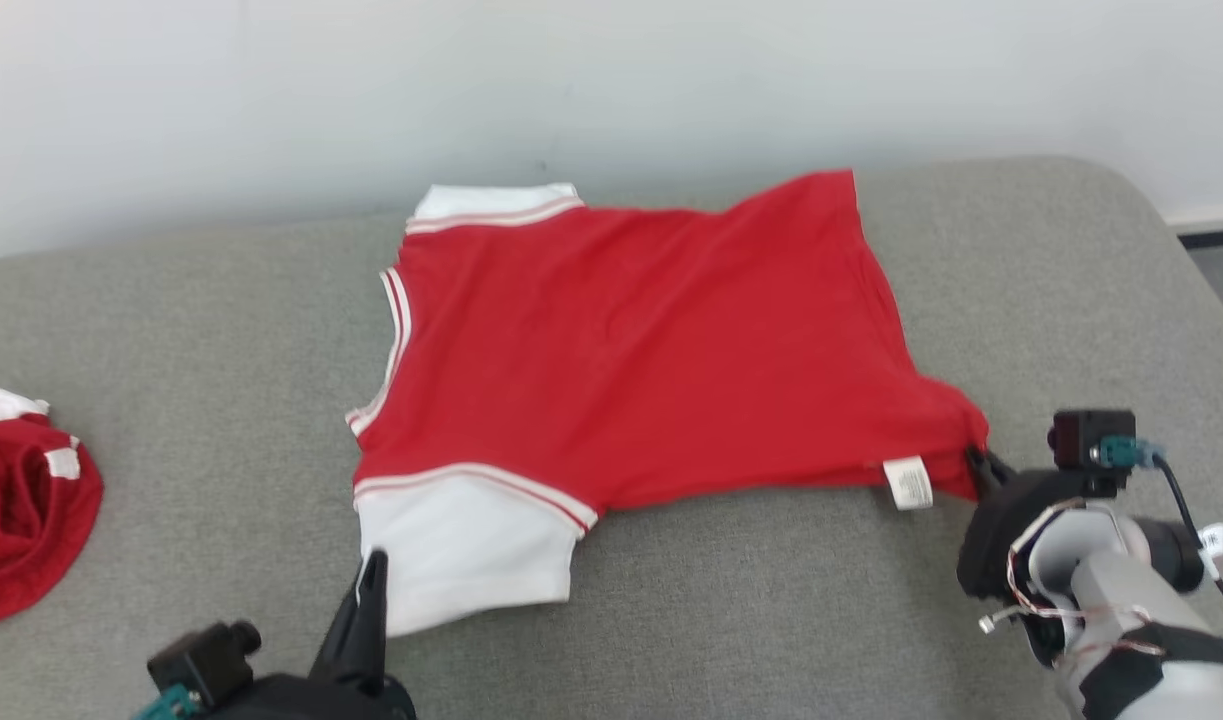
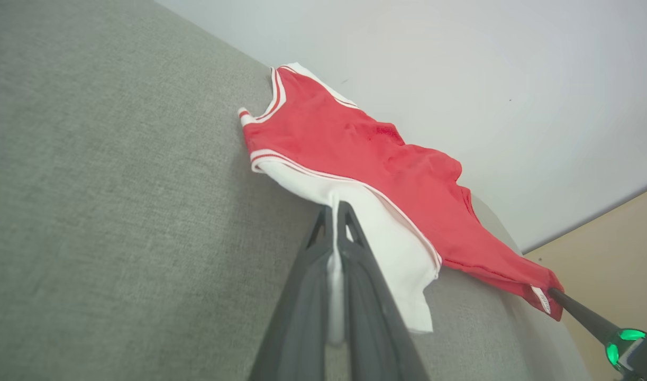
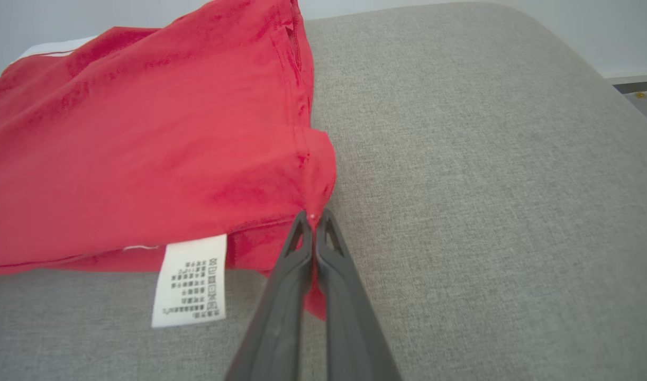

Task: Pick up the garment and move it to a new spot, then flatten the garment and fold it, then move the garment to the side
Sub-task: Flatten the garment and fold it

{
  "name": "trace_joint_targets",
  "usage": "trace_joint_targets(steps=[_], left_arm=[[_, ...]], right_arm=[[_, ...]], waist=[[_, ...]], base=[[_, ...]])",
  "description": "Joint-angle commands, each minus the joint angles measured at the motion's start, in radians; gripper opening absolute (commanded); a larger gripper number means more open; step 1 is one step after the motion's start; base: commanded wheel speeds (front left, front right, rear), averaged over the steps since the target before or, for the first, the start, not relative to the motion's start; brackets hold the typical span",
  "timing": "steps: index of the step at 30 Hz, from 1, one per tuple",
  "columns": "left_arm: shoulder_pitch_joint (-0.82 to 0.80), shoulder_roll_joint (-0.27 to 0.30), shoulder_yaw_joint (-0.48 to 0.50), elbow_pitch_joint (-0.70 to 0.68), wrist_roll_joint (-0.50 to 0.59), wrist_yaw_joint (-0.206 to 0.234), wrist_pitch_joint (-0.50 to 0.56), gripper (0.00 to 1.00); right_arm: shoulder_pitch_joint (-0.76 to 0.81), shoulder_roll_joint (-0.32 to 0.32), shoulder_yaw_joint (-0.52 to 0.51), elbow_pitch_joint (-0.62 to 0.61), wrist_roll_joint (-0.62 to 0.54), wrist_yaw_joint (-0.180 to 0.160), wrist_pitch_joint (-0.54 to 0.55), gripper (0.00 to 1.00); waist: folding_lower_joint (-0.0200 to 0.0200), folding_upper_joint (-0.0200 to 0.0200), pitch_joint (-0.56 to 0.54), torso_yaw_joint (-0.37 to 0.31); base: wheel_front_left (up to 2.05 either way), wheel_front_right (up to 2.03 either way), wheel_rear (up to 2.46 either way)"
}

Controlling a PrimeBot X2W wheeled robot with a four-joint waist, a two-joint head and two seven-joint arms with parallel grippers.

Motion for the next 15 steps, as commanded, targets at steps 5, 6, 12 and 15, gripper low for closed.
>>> trace_joint_targets(steps=[5,6,12,15], left_arm=[[0.095,0.018,-0.011,-0.021,-0.018,0.015,0.056,0.00],[0.109,0.021,-0.011,-0.028,-0.019,0.020,0.060,0.00],[0.173,0.027,-0.022,-0.057,-0.032,0.033,0.099,0.00],[0.202,0.030,-0.039,-0.074,-0.038,0.038,0.130,0.00]], right_arm=[[0.095,-0.006,-0.063,-0.013,-0.043,-0.002,0.013,0.00],[0.109,-0.006,-0.073,-0.016,-0.054,-0.002,0.021,0.00],[0.179,0.014,-0.133,-0.050,-0.081,-0.002,0.053,0.00],[0.232,0.012,-0.173,-0.075,-0.109,-0.002,0.089,0.00]], waist=[[0.0003,0.0002,-0.067,0.021],[0.0003,0.0002,-0.070,0.021],[0.0003,0.0002,-0.077,0.024],[0.0003,0.0002,-0.080,0.033]], base=[[0.00,0.00,0.00],[0.00,0.00,0.00],[0.00,0.00,0.00],[0.00,0.00,0.00]])
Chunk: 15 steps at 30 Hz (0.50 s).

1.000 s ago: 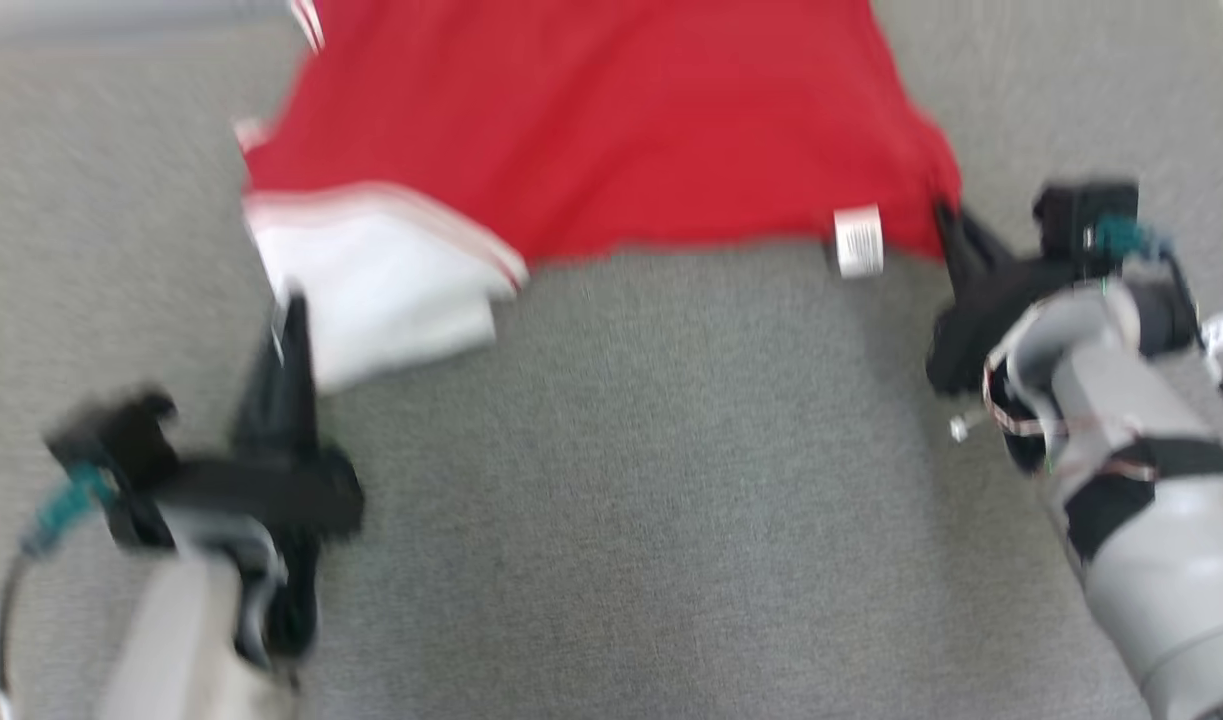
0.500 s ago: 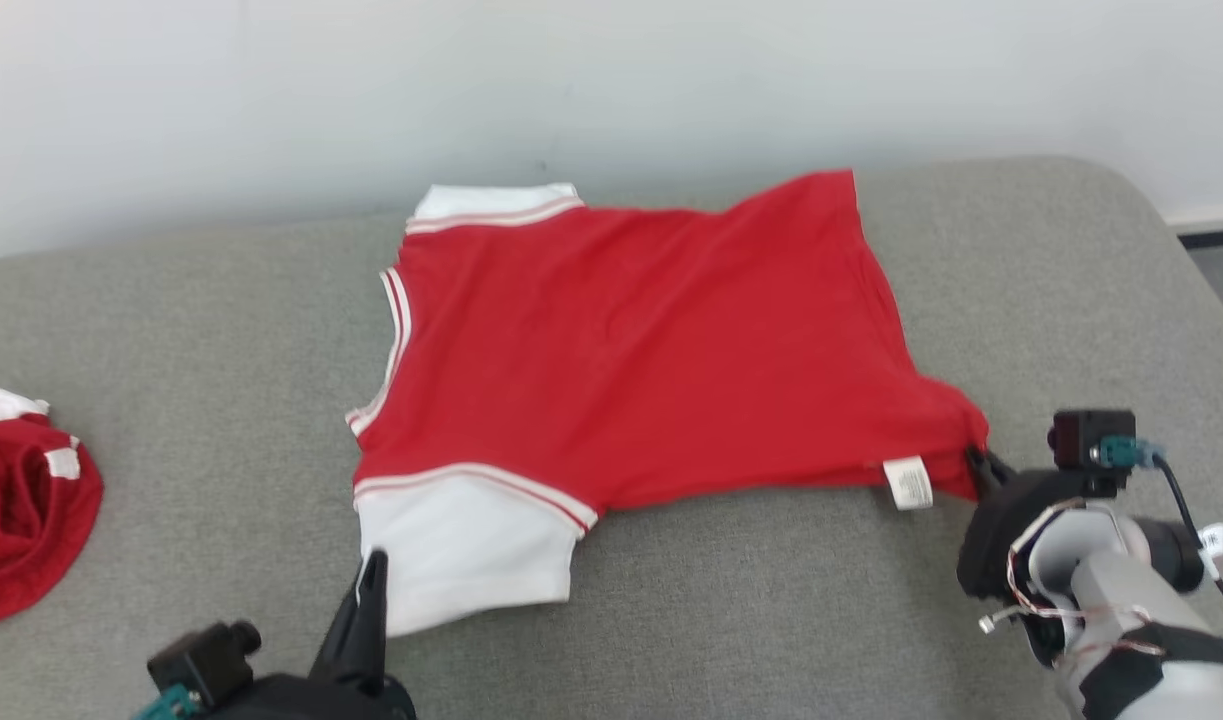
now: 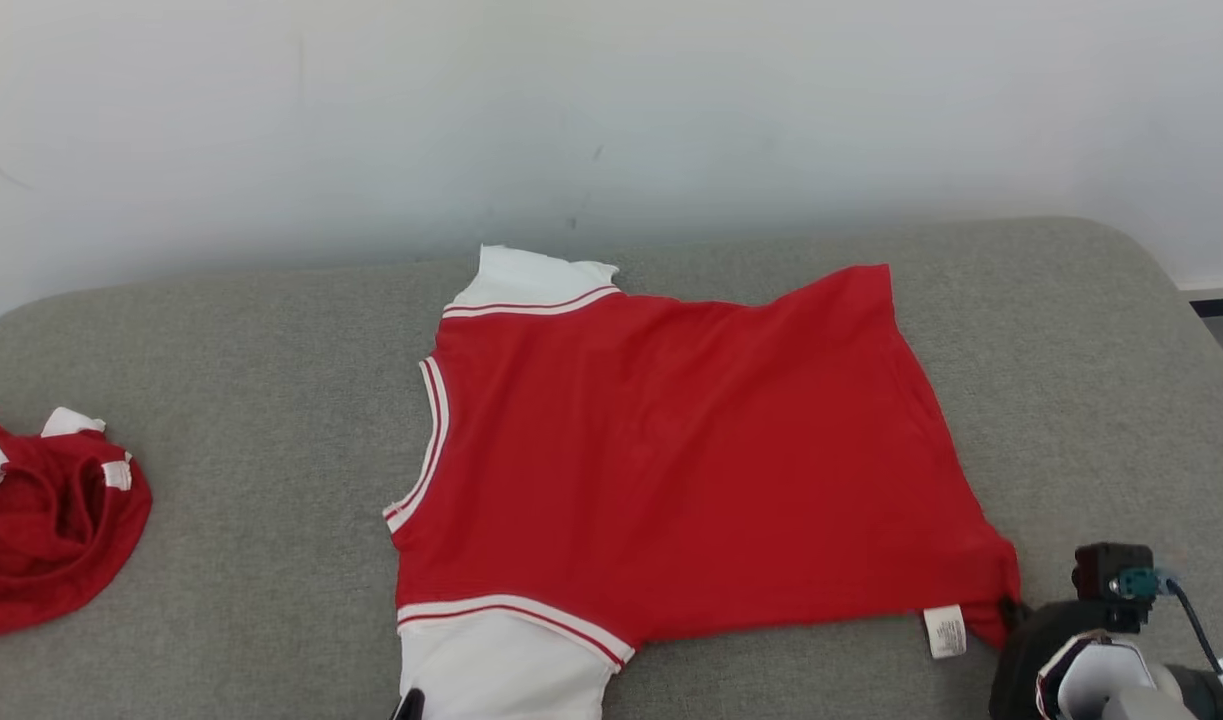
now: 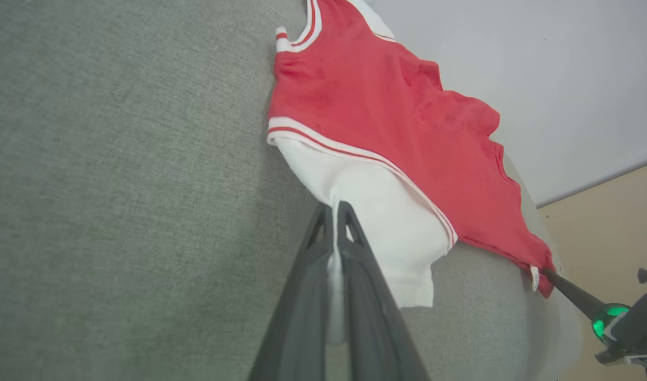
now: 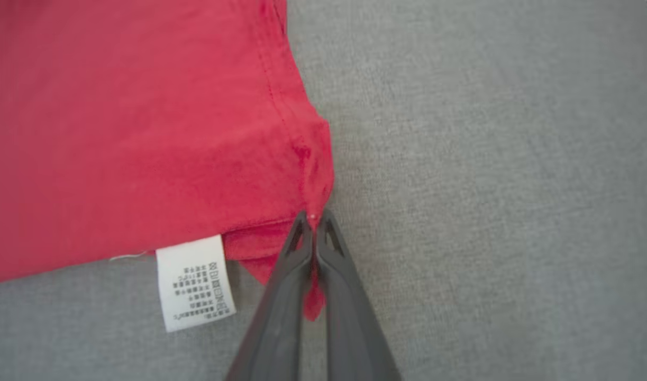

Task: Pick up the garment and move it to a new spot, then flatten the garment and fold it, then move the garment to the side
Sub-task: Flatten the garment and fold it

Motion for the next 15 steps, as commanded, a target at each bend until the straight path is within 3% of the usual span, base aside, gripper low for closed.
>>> trace_joint_targets(steps=[1,7,15], left_arm=[[0.020,0.006,-0.001,-0.011,-0.009,0.005,0.008,0.00],[0.064,0.004,-0.015,-0.041,-0.023,0.016,0.037,0.00],[0.106,0.018,-0.028,-0.079,-0.033,0.032,0.083,0.00]], right_arm=[[0.033,-0.005,-0.012,-0.009,-0.022,-0.002,0.022,0.00],[0.135,0.020,-0.077,-0.126,-0.093,-0.002,0.109,0.00],[0.268,0.072,-0.151,-0.392,-0.167,-0.002,0.267,0.00]], waist=[[0.0000,0.0000,-0.002,0.006],[0.0000,0.0000,-0.007,0.010],[0.0000,0.0000,-0.010,0.009]], base=[[0.00,0.00,0.00],[0.00,0.00,0.00],[0.00,0.00,0.00]])
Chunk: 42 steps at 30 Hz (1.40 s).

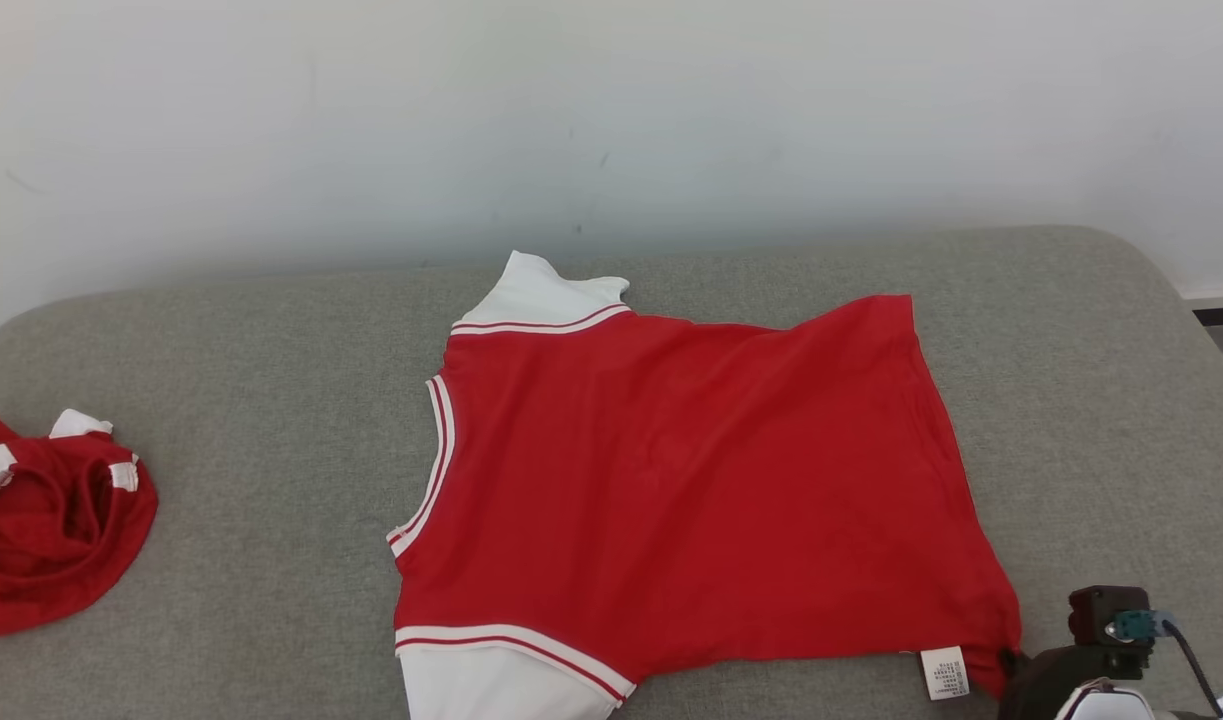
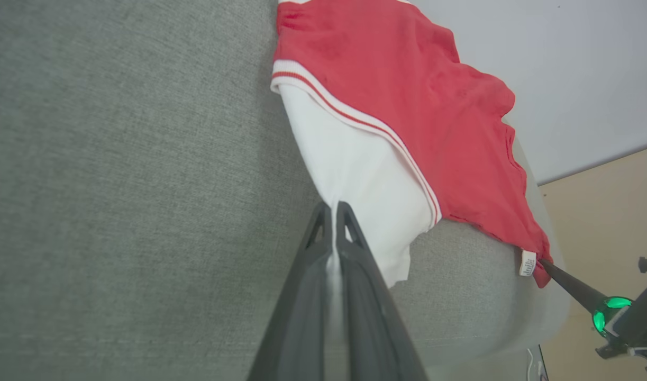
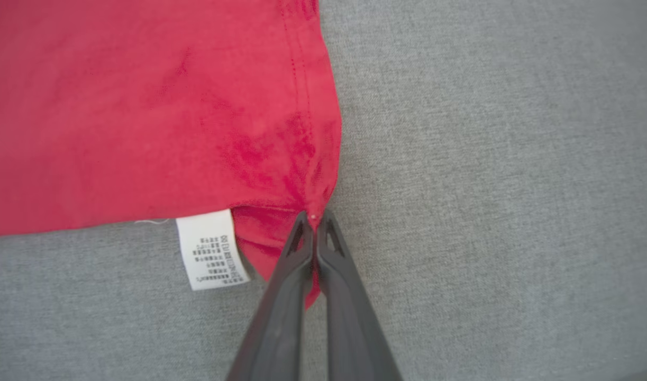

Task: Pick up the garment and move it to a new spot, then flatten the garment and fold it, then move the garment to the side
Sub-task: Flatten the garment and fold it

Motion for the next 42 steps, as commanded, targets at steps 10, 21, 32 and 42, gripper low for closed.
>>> trace_joint_targets(steps=[10,21,32,42], left_arm=[[-0.111,-0.027,0.008,-0.057,-0.047,-0.005,-0.003,0.00],[-0.391,-0.052,-0.004,0.088,-0.002,0.028,-0.052,0.00],[-0.620,-0.049,-0.020,0.263,0.093,0.059,-0.152,0.00],[-0.741,-0.040,-0.023,0.372,0.122,0.055,-0.197,0.00]], right_arm=[[0.065,0.043,-0.086,-0.278,-0.065,-0.002,0.099,0.00],[-0.086,0.045,-0.057,-0.266,-0.058,-0.002,0.086,0.00],[-0.224,0.063,-0.060,-0.198,-0.057,-0.002,-0.009,0.00],[-0.326,0.068,-0.068,-0.109,-0.073,-0.002,-0.110,0.00]], waist=[[0.0001,0.0000,0.034,0.002],[0.0001,0.0000,0.095,-0.009],[0.0001,0.0000,0.188,-0.028],[0.0001,0.0000,0.259,-0.034]], base=[[0.00,0.00,0.00],[0.00,0.00,0.00],[0.00,0.00,0.00],[0.00,0.00,0.00]])
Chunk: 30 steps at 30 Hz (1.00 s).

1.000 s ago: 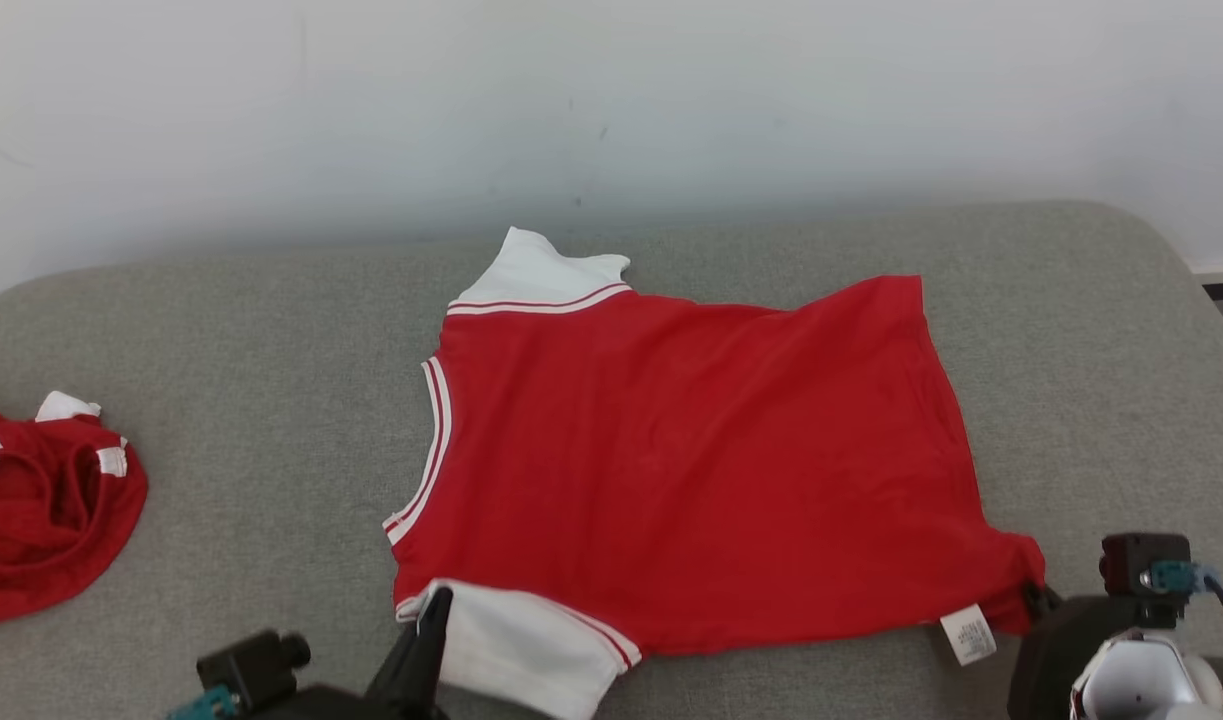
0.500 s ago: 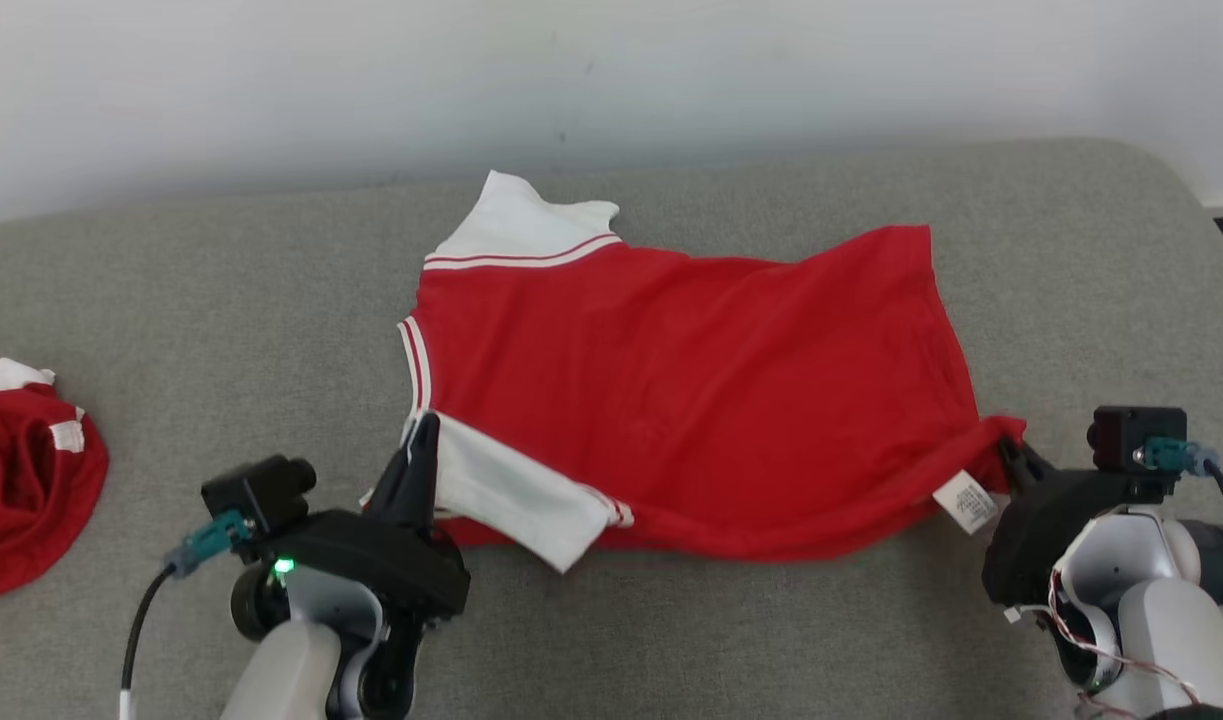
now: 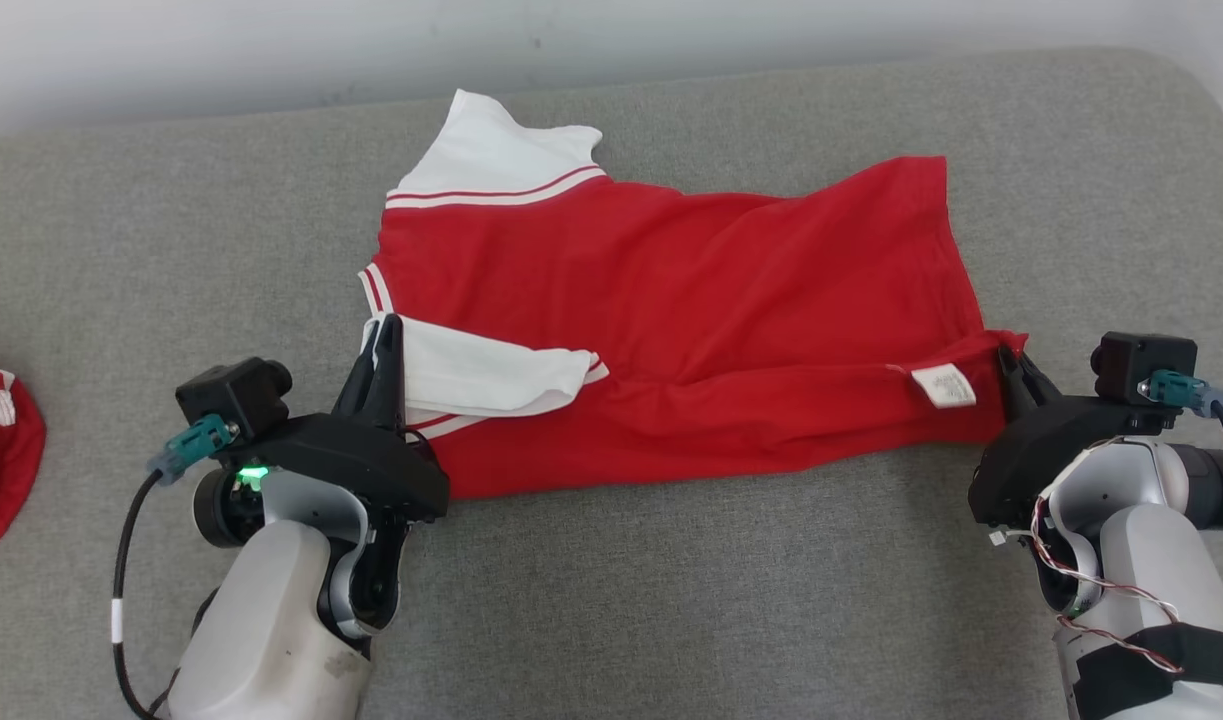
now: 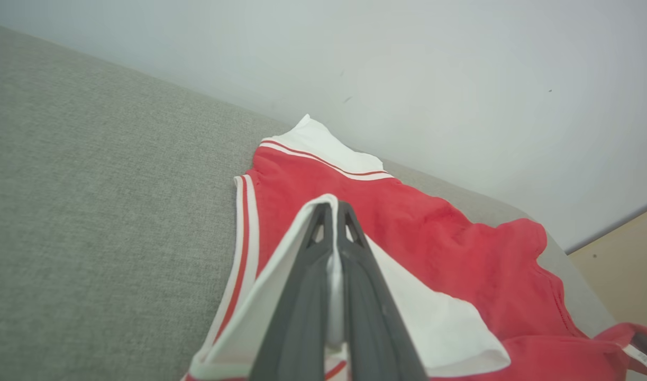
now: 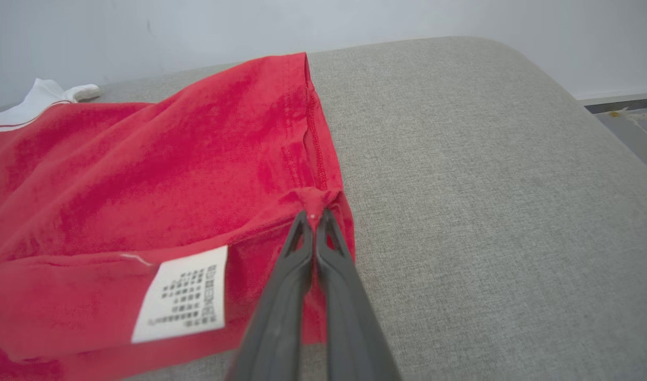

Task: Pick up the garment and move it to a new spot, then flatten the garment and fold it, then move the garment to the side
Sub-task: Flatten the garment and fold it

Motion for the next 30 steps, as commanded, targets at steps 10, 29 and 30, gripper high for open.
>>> trace_joint_targets(steps=[10,29,30], left_arm=[[-0.065,0.000,-0.010,0.057,0.007,-0.015,-0.033,0.00],[-0.096,0.001,-0.027,0.137,0.033,-0.010,-0.083,1.00],[-0.092,0.001,-0.028,0.141,0.040,-0.008,-0.088,1.00]], right_arm=[[-0.049,0.018,-0.072,0.075,-0.070,-0.002,-0.044,0.00],[-0.083,0.036,-0.075,0.133,-0.077,-0.002,-0.175,1.00],[-0.081,0.036,-0.078,0.139,-0.081,-0.002,-0.180,1.00]], waist=[[-0.0002,-0.0002,0.037,0.008],[-0.0002,-0.0002,0.025,0.009],[-0.0002,-0.0002,0.018,0.011]], base=[[0.00,0.00,0.00],[0.00,0.00,0.00],[0.00,0.00,0.00]])
